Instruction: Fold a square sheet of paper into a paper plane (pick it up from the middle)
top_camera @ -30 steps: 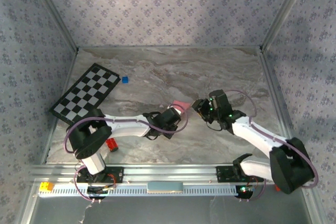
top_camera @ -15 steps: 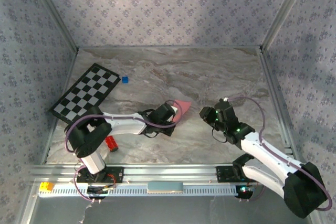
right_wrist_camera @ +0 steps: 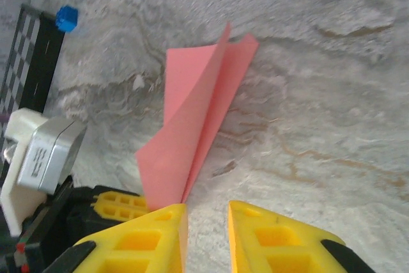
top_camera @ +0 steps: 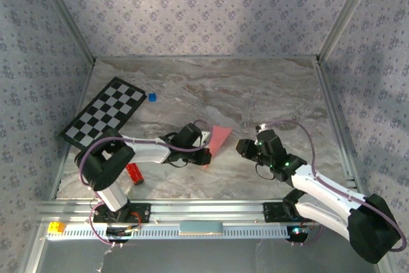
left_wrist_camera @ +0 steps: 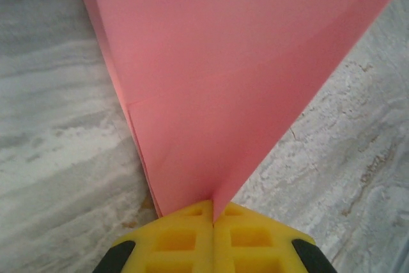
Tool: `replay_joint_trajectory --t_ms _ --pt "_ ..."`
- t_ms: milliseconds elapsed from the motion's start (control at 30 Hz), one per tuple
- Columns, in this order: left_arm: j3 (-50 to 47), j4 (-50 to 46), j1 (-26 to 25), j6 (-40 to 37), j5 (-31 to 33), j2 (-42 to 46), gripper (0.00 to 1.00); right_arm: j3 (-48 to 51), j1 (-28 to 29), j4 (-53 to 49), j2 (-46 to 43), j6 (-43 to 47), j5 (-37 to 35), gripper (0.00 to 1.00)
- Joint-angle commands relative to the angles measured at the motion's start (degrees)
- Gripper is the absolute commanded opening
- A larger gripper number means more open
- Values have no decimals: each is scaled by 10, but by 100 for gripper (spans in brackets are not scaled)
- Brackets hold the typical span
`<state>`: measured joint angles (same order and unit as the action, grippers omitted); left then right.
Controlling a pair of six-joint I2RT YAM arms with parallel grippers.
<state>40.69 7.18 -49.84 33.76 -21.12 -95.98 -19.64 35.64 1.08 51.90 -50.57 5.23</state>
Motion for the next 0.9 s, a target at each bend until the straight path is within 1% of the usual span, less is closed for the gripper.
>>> replay_joint_trajectory --t_ms 0,67,133,200,333,433,533,600,733,867 --pt "-16 8 7 5 -51 8 0 4 13 16 12 34 24 22" --pt "-21 13 9 7 -64 7 0 -1 22 26 27 41 33 20" --pt "-23 20 13 10 -76 4 0 -6 36 42 46 45 33 16" --pt "-24 32 16 12 -92 -2 0 -8 45 56 64 41 28 14" --pt "-34 58 20 30 -101 -11 0 -8 50 78 89 31 24 13" --pt "-40 83 24 40 -105 -23 0 -14 48 65 96 31 14 13" --pt "-39 95 30 49 -124 -35 0 -4 47 113 104 32 32 13" --pt "-40 94 33 51 -132 -38 0 -5 45 128 116 32 38 12" --pt "-49 92 36 55 -141 -41 0 -26 39 169 171 36 102 12" --pt "-55 86 40 54 -144 -47 0 -45 44 225 237 28 131 11"
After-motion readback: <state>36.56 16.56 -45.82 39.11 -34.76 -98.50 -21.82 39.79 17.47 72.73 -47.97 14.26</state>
